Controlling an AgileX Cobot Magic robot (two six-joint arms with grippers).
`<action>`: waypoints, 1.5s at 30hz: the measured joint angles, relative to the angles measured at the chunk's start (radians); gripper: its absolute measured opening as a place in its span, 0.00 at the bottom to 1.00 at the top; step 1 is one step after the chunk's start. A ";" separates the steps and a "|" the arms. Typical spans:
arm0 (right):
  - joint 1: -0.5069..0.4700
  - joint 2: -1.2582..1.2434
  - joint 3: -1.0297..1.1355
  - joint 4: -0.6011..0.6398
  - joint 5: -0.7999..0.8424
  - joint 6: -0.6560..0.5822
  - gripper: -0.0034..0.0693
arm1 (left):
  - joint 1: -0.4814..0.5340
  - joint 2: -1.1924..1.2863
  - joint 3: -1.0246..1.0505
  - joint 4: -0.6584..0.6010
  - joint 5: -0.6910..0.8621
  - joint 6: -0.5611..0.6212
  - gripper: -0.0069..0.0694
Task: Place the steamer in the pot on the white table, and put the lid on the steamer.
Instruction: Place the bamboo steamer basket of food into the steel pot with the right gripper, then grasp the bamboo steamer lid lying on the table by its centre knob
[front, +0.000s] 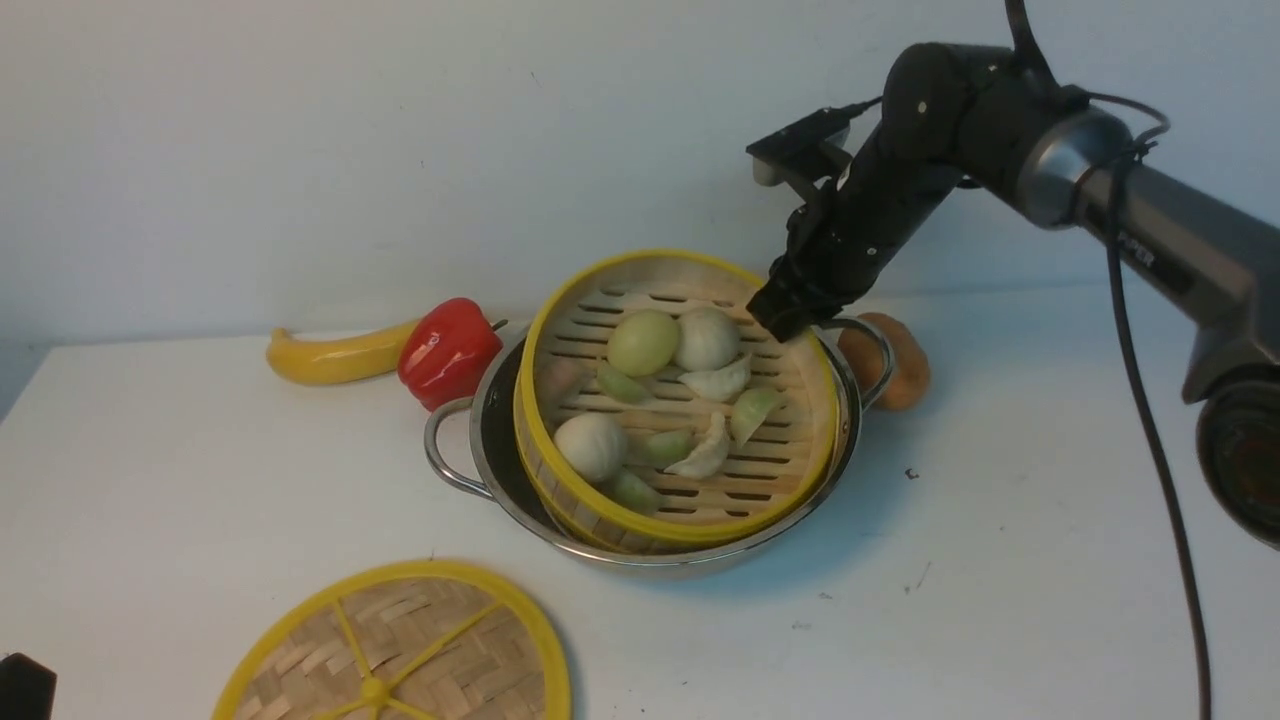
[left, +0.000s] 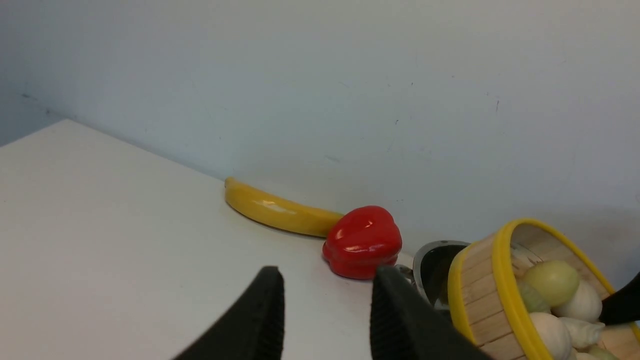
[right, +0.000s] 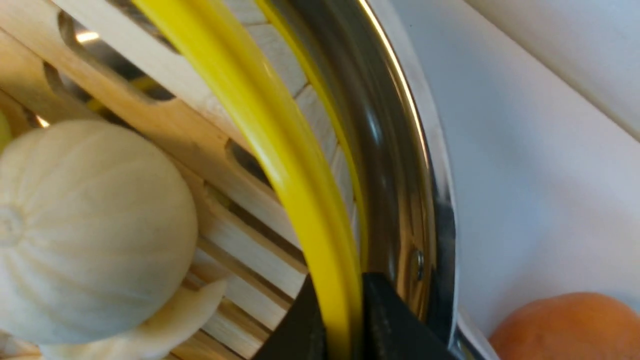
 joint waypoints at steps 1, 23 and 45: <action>0.000 0.000 0.000 0.000 0.000 0.000 0.15 | 0.000 0.000 0.000 0.000 0.000 0.000 0.41; 0.000 -0.004 -0.056 0.036 -0.090 -0.057 0.71 | 0.000 0.000 0.000 0.000 0.000 0.000 0.41; 0.000 -0.487 -0.341 -0.421 -0.010 0.296 0.04 | 0.000 0.062 0.000 0.042 -0.009 0.044 0.41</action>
